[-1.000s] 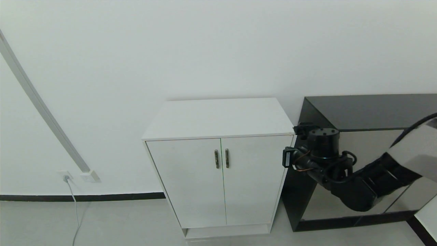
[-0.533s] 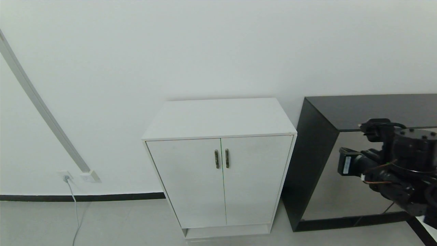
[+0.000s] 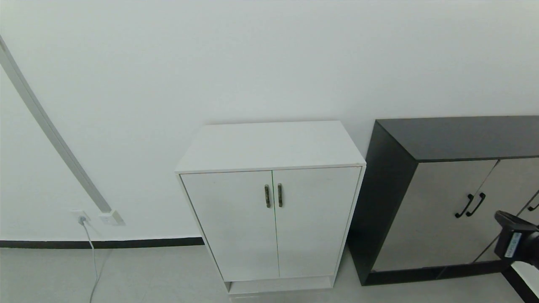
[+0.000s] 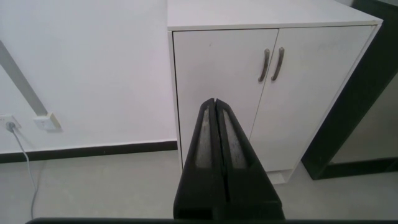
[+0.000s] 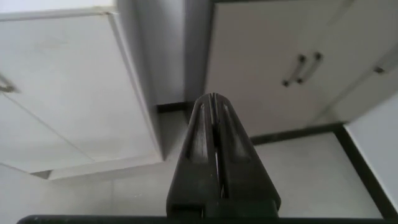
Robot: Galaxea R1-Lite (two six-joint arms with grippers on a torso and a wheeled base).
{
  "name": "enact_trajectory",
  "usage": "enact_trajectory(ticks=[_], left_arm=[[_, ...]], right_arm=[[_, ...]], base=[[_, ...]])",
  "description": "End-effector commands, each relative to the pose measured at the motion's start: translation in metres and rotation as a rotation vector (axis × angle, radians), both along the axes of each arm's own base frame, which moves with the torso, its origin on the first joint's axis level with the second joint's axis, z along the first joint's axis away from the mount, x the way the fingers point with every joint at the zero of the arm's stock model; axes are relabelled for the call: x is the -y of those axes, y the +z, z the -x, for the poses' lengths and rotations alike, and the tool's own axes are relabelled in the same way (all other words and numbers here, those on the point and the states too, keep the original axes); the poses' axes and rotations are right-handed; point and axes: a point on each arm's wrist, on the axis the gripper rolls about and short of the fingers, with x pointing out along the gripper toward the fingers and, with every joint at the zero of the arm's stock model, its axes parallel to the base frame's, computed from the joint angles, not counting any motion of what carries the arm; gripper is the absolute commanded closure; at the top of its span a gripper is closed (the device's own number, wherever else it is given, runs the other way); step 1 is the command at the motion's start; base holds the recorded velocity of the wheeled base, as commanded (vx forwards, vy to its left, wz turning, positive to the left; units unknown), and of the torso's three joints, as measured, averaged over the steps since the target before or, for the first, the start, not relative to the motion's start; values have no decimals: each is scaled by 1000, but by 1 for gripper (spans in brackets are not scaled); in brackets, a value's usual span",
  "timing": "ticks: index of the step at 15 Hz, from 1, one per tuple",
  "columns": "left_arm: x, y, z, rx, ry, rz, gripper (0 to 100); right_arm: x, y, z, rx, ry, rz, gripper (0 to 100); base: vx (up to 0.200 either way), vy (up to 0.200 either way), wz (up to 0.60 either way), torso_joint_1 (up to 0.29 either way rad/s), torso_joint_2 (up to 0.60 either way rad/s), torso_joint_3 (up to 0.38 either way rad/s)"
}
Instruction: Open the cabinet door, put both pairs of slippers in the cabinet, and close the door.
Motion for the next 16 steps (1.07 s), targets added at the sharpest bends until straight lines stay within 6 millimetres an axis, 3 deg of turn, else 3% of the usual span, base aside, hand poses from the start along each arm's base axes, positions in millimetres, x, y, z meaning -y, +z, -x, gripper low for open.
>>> enact_trajectory(ticks=[1, 2, 3, 6, 8, 9, 12, 16], left_arm=[[0, 0, 0, 1, 1, 2, 100], [0, 0, 0, 1, 1, 2, 100], [0, 0, 0, 1, 2, 2, 100], [0, 0, 0, 0, 1, 4, 100], [0, 0, 0, 0, 1, 4, 100], [0, 0, 0, 0, 1, 4, 100], [0, 0, 0, 0, 1, 4, 100], [0, 0, 0, 0, 1, 4, 100]], right_arm=[[23, 4, 43, 64, -98, -16, 100], [26, 4, 50, 67, -110, -17, 100], [33, 0, 78, 71, -134, -17, 100], [42, -23, 136, 60, -118, -16, 100], [44, -36, 161, 136, 26, -46, 100], [44, -41, 167, 183, 117, -64, 100], [40, -56, 161, 153, 233, -70, 100], [37, -74, 157, 108, 313, -39, 100]], base=[[0, 0, 0, 0, 0, 0], [0, 0, 0, 0, 0, 0], [0, 0, 0, 0, 0, 0], [0, 0, 0, 0, 0, 0], [0, 0, 0, 0, 0, 0], [0, 0, 0, 0, 0, 0], [0, 0, 0, 0, 0, 0], [0, 0, 0, 0, 0, 0]])
